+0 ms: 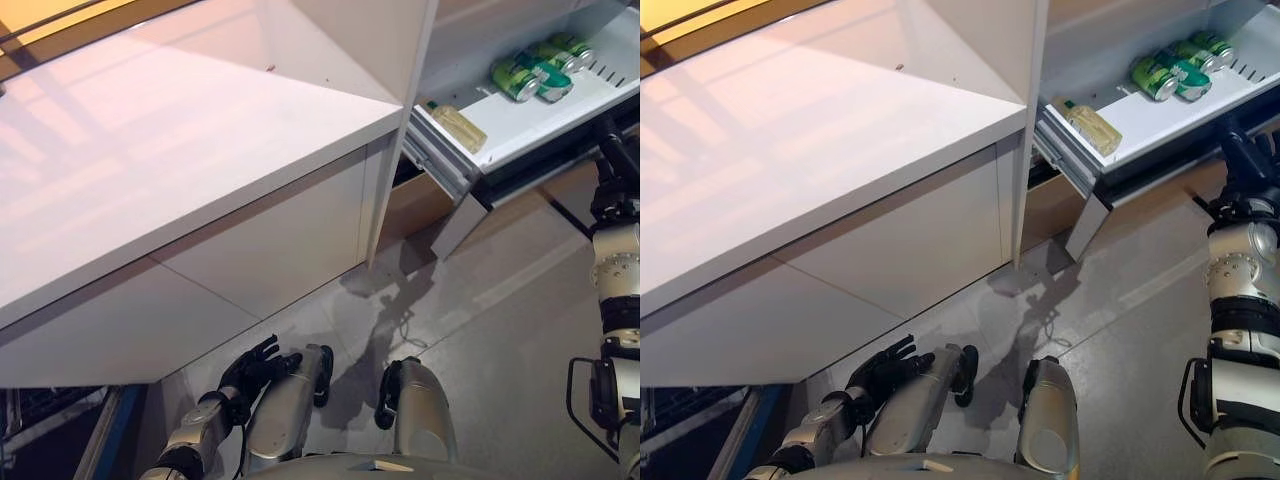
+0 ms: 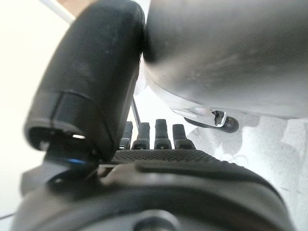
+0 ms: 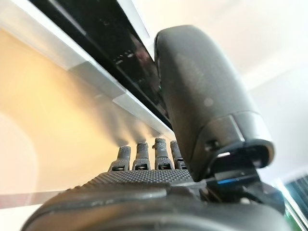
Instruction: Put drinks into fridge and close the fridge
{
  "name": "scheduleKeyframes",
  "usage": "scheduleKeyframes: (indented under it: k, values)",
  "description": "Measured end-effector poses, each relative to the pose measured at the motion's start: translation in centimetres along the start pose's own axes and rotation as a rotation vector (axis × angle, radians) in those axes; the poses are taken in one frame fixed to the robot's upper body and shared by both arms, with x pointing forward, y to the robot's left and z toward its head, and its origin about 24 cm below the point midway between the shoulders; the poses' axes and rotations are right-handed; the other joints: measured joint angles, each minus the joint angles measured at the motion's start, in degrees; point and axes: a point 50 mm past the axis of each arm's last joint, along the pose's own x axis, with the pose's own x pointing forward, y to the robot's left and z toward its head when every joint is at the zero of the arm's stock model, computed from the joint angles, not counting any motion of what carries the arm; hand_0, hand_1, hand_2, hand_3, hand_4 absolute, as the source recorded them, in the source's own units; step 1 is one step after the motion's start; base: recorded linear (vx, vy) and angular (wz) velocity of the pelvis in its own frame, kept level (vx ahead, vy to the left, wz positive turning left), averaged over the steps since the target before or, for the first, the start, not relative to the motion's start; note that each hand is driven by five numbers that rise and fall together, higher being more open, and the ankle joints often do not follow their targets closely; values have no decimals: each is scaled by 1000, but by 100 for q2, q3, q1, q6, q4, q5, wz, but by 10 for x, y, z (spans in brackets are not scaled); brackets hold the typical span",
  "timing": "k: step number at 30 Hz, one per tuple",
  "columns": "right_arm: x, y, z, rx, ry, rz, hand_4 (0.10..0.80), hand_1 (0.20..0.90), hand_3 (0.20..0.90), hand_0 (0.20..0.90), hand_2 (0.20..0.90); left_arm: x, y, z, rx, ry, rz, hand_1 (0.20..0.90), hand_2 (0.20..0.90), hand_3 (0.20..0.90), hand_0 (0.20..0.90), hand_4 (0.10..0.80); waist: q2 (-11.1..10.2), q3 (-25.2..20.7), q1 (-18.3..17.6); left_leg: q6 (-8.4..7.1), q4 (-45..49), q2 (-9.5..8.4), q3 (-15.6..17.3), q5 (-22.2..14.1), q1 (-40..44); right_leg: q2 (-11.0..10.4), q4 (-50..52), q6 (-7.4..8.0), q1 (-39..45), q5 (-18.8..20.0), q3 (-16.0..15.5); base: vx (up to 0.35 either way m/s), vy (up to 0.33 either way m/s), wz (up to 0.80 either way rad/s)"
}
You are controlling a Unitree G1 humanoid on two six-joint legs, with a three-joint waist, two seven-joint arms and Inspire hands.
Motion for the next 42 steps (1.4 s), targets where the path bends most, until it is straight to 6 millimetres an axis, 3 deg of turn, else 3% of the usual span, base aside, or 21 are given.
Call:
scheduleKeyframes:
  k: [3,7,16,23,28,30,35,38,39,42]
  values:
    - [0,5,-4,-38,15,16,800,900,900,900,900,0,-1,0,-2,0,-2,900,900,900,900,800,-5,36,149,-107,-154,0,-139,44,156,-11,-118,-71,185,-2,-145,3,54,18]
    - [0,22,-13,-101,49,88,800,900,900,900,900,1,-2,1,0,-4,-11,900,900,900,900,800,4,35,281,-122,-416,7,-171,176,228,16,-252,-86,202,4,-211,-8,32,8]
    - [-3,28,-24,-95,91,118,800,900,900,900,900,0,1,3,19,-15,-11,900,900,900,900,800,5,36,415,-130,-742,90,-229,216,447,140,-752,-1,493,134,-285,-34,18,1]
    - [-4,29,-27,-90,99,123,800,900,900,900,900,-5,19,3,59,15,50,900,900,900,900,800,-31,52,347,4,-1381,265,95,339,928,413,-1660,149,871,591,47,-54,1,-31]
    - [-6,32,-29,-97,119,146,800,900,900,900,900,-9,30,2,92,44,91,900,900,900,900,800,-219,-17,146,91,-2084,363,407,563,1342,565,-2532,251,1184,1052,302,-53,-17,-37]
    - [-13,26,-40,-155,149,173,800,900,900,900,900,-12,38,-2,109,78,110,900,900,900,900,800,-352,-134,60,111,-2541,412,582,707,1634,660,-3116,293,1452,1348,454,-57,-22,-39]
    - [-47,-13,-100,-276,341,193,800,900,900,900,900,-20,43,-20,107,140,125,900,900,900,900,800,-629,-842,-151,113,-3238,428,787,874,2020,742,-3991,344,1824,1691,605,-73,-42,-24]
    - [-82,-48,-138,-376,490,208,800,900,900,900,900,-22,45,-22,80,137,131,900,900,900,900,800,-699,-1185,-235,92,-3541,438,873,916,2260,813,-4318,347,2026,1788,687,-61,-65,-19]
    - [-104,-66,-156,-418,576,226,800,900,900,900,900,-24,48,-25,62,137,141,900,900,900,900,800,-715,-1345,-258,79,-3665,451,904,934,2339,820,-4387,339,2070,1795,720,-60,-62,-19]
    - [-150,-99,-185,-492,755,248,800,900,900,900,900,-29,52,-31,37,146,158,900,900,900,900,800,-683,-1502,-372,48,-3836,472,924,962,2509,850,-4504,332,2209,1800,734,-69,-66,-8]
